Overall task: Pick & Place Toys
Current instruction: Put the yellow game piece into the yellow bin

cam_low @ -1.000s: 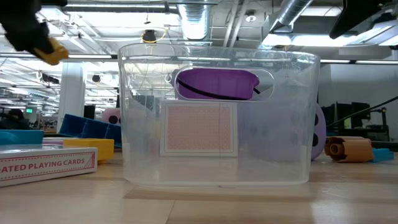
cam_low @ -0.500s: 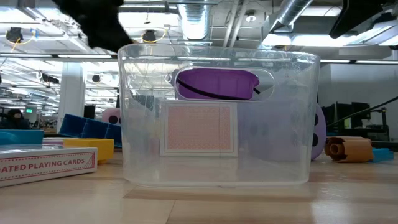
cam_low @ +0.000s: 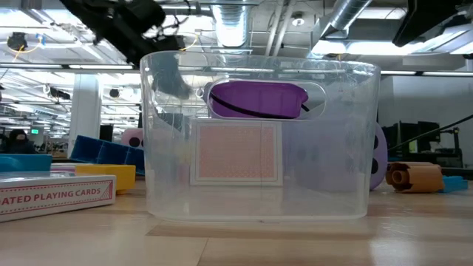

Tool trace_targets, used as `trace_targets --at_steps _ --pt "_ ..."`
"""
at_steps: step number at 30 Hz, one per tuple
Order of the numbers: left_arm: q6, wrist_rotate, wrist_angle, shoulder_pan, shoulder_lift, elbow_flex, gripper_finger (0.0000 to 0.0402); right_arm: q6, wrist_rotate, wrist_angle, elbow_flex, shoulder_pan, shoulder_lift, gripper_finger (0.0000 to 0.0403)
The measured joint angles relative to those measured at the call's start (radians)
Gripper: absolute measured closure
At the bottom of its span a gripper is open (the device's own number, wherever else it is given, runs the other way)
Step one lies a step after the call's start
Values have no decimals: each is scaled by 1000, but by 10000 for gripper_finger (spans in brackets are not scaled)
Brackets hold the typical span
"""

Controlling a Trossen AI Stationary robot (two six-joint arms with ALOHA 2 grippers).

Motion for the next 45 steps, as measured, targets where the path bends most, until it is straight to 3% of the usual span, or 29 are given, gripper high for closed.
trace_targets --at_steps 5,10,16,45 --pt "62 2 -12 39 161 119 270 0 0 0 0 -1 0 161" --pt "125 6 -135 73 315 242 270 4 -6 1 0 0 0 161" --pt "168 2 -197 78 418 280 270 12 -29 1 0 -1 0 161" --pt "197 -142 -262 82 461 276 266 30 -78 8 0 -1 0 161"
